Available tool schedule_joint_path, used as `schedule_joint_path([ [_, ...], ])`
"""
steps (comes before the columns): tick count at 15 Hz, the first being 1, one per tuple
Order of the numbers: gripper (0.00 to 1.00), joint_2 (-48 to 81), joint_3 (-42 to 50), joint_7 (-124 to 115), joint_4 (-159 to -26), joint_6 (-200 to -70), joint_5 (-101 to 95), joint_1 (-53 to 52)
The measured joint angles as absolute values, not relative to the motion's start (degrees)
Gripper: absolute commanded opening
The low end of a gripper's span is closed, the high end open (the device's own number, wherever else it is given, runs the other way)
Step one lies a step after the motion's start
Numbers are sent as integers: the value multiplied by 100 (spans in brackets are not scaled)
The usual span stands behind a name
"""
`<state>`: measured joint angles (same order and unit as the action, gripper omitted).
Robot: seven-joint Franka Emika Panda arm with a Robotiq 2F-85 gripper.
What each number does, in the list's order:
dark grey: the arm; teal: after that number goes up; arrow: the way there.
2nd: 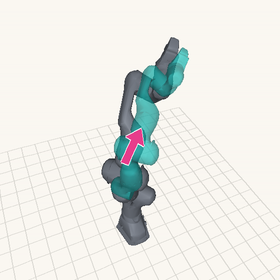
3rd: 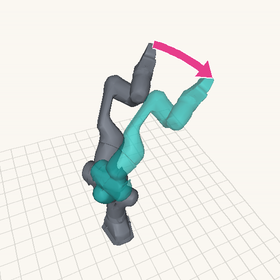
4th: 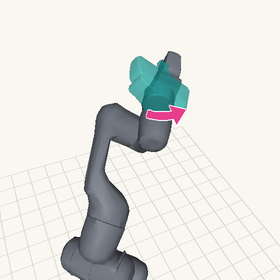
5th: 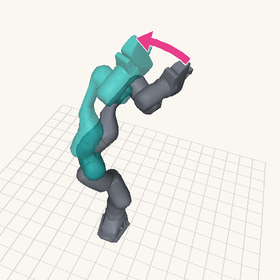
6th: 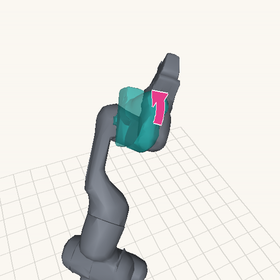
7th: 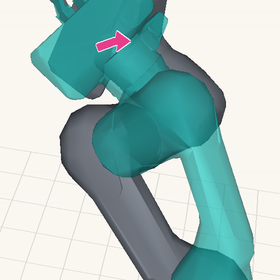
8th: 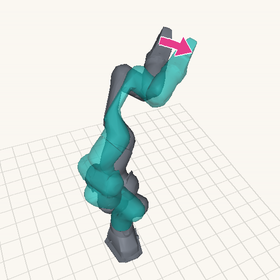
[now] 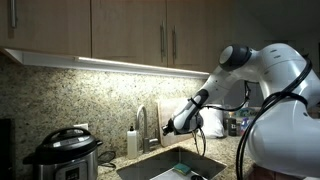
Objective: Close the faucet
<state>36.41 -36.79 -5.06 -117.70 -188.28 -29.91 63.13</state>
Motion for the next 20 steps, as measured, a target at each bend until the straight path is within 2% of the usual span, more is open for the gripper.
schedule_joint_path([
  [8,0,3623,-3068,-535,-11212,-18859,-2909,5794],
  [20,0,4137,-3095,-535,-9967,-17649,-2909,5260],
])
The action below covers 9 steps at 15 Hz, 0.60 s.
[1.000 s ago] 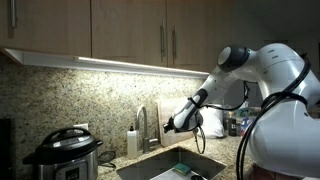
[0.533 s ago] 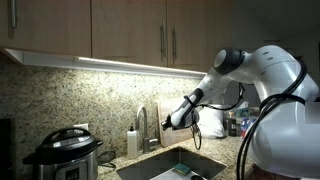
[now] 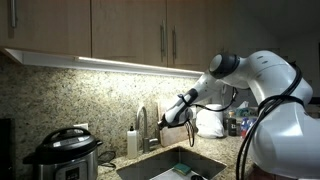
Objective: Close the faucet
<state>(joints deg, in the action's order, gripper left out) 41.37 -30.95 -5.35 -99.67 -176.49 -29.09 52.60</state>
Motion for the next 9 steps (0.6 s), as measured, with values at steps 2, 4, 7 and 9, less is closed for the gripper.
schedule_joint_path([
  [2,0,4245,-3098,-535,-9761,-17461,-2909,5198],
  [4,0,4344,-3103,-535,-9583,-17311,-2909,5144],
  [7,0,4366,-2809,244,-9443,-17291,-1705,4764],
  [9,0,4367,-2664,576,-9374,-17253,-1169,4540],
])
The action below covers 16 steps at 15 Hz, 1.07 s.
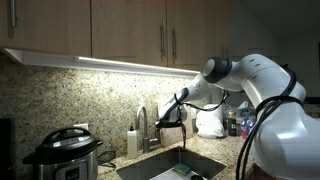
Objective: Close the faucet
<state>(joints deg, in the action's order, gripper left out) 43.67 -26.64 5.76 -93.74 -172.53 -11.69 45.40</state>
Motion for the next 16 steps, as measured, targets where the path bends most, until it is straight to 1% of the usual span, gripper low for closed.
schedule_joint_path([
  [8,0,4364,-2356,1255,-9142,-16826,-280,4186],
  [16,0,4359,-2343,2166,-8960,-16201,163,4153],
])
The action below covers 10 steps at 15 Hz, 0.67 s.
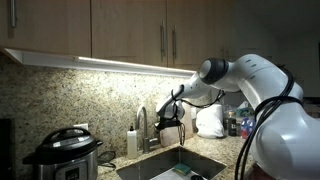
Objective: Close the faucet
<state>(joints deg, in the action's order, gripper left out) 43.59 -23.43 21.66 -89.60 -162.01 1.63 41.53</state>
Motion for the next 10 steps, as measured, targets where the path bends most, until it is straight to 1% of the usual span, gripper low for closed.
schedule_joint_path([
  [10,0,4359,-2379,2896,-8931,-16144,425,4165],
])
